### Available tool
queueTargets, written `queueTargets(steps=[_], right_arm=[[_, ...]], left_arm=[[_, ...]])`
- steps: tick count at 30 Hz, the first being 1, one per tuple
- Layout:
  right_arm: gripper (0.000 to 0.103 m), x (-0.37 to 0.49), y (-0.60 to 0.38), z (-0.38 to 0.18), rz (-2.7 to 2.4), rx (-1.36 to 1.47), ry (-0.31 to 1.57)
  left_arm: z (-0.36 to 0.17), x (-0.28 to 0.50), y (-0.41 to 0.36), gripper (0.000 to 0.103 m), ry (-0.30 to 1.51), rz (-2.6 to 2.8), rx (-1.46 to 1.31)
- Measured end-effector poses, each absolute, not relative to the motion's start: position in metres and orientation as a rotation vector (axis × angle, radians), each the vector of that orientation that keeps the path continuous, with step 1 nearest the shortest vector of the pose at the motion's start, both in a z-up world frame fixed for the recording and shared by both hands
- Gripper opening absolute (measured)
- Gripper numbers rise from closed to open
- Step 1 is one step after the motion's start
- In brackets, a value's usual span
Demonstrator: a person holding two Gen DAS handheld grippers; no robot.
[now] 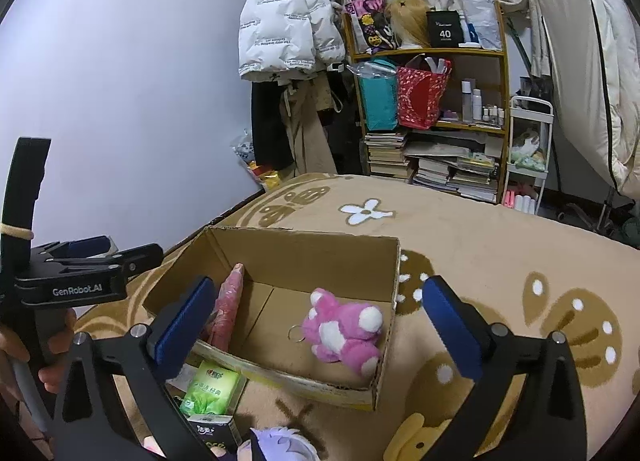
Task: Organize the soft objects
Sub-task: 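Drop the pink roll into the box with the left tool while the right tool drops the pink bear in, then lower the left tool onto the pink swirl cushion while the right tool lowers onto the yellow dog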
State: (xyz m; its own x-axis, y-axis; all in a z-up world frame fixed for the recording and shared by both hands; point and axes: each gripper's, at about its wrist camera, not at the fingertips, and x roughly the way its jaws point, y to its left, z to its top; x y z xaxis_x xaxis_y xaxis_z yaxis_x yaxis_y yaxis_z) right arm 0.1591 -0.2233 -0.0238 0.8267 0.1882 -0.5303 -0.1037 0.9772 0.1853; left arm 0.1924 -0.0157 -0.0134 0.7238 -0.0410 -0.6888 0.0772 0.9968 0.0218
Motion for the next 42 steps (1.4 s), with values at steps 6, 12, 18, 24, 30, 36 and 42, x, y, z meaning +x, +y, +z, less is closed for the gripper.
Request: queueTargets(steps=[6,12,18,24,30,36,42], right_arm=[[0.103,0.144,-0.226,-0.012,0.147,0.160,0.568],[0.103,0.125,-0.228,0.004,0.137,0.150,0.551],[0.103,0.107,-0.232,0.014,0.150,0.174,0.559],[0.103,0.088,-0.234,0.018,0.136,0.168,0.570],[0.103,0.071,-0.235,0.015,0.124,0.170,0.593],[0.103,0.062,-0.236,0.006,0.119,0.182,0.621],[0.103,0.059,-0.239,-0.010,0.107,0.200,0.658]], left_arm=[[-0.001,0.171,-0.015,0.102,0.772,-0.049,0.101],[0.012,0.146,-0.012,0.102,0.774,-0.034,0.117],[0.011,0.123,-0.005,0.102,0.801,-0.038,0.097],[0.006,0.100,0.000,0.102,0.828,-0.047,0.083],[-0.001,0.085,0.002,0.102,0.848,-0.056,0.070],[-0.015,0.075,-0.002,0.102,0.891,-0.078,0.072],[-0.036,0.070,-0.011,0.102,0.939,-0.111,0.095]])
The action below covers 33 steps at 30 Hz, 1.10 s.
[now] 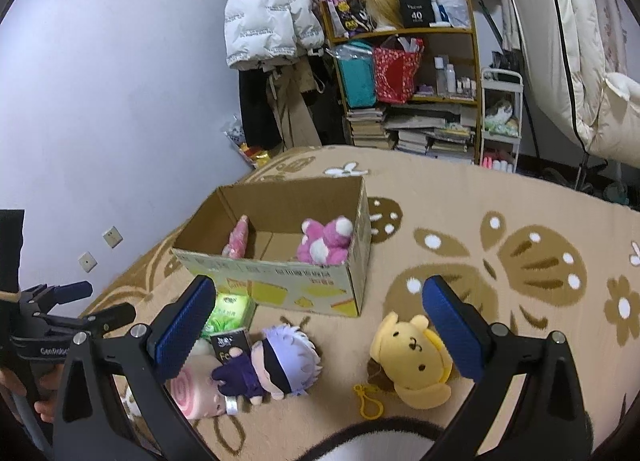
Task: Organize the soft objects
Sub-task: 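Lower the left tool onto the pink swirl cushion while the right tool lowers onto the yellow dog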
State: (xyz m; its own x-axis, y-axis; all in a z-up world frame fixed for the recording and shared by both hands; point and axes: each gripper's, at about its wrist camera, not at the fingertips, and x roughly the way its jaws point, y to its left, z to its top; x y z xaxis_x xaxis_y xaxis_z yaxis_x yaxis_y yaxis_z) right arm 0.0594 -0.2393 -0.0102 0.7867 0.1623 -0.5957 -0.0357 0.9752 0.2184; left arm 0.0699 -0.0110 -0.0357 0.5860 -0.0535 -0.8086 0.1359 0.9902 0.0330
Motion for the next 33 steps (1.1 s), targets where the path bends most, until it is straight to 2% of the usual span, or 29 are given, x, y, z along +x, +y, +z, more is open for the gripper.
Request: queueTargets(steps=[33], right_arm=[[0.103,0.104,-0.268,-0.103,0.011,0.247,0.908]], left_arm=[[-0.102,0.081,-0.037,0.102,1.150,-0.177,0.144]])
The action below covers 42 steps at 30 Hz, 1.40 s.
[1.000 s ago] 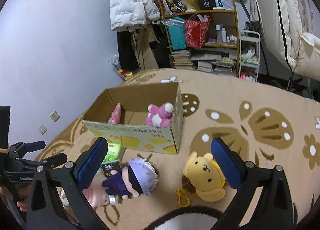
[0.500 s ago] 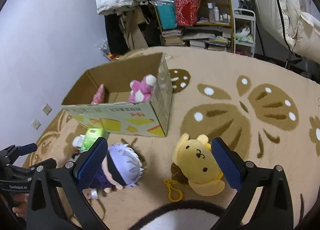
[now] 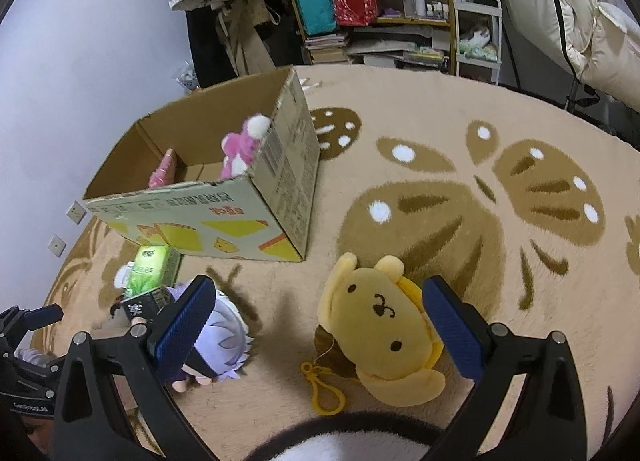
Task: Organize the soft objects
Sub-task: 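Lower the left tool onto the pink swirl cushion while the right tool lowers onto the yellow dog, then grasp and lift the swirl cushion with the left tool while the right tool lifts the yellow dog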
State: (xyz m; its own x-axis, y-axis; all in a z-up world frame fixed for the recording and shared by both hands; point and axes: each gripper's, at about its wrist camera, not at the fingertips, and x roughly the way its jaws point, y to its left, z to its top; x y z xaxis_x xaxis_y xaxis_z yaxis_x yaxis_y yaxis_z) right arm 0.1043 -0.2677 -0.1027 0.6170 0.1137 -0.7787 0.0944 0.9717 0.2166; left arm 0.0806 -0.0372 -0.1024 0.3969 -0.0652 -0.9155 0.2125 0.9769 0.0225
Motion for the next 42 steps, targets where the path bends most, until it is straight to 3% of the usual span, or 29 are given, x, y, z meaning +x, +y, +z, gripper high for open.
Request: queueTargets(steps=[23,31,34,36,42], right_arm=[[0.103,0.118,-0.290,-0.138,-0.069,0.322,1.003],[0.103,0.122,-0.293,-0.148,-0.096,0.316,1.041],[0.100,0.123,-0.294,-0.154,-0.117,0.301,1.066],[0.093,0.124,-0.297,-0.157,-0.133,0.302,1.082],[0.075,0.120,-0.307,-0.160,-0.183,0.319,1.106]], left_arm=[[-0.117,0.083,-0.045,0.100,1.216,-0.216,0.139],[-0.126,0.084,-0.044,0.076,1.266,-0.261,0.088],[-0.127,0.082,-0.047,0.055,1.280,-0.314,0.060],[-0.127,0.081,-0.048,0.045,1.285,-0.335,0.057],[-0.123,0.079,-0.052,0.033,1.268,-0.327,0.085]])
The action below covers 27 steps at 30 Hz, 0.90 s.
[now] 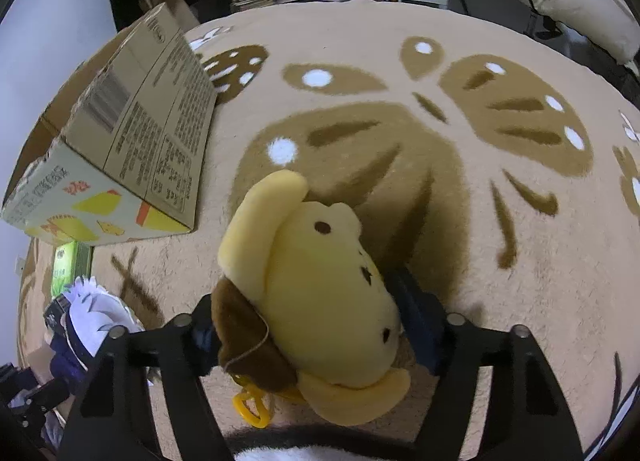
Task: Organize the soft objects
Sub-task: 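Grasp and lift the swirl cushion with the left tool while the right tool lifts the yellow dog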
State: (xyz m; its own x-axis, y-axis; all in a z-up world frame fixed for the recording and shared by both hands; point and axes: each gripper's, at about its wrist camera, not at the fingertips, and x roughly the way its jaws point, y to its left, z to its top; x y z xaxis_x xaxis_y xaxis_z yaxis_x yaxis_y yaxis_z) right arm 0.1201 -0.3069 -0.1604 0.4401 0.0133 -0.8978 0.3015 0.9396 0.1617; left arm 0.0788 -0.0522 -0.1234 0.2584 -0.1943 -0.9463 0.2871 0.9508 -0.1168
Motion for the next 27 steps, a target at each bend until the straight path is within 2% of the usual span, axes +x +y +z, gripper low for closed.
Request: queueTargets(steps=[6,9,27], right_arm=[[0.060,0.114,-0.310,-0.153,-0.185,0.328,1.068],[0.057,0.112,-0.307,-0.148,-0.173,0.317,1.047],[0.056,0.103,-0.262,-0.099,0.033,0.299,0.880]], left_arm=[[-0.115,0.078,-0.049,0.025,1.231,-0.306,0.082],[-0.110,0.077,-0.045,0.023,1.215,-0.295,0.077],[-0.074,0.080,-0.029,0.019,1.057,-0.232,0.082]])
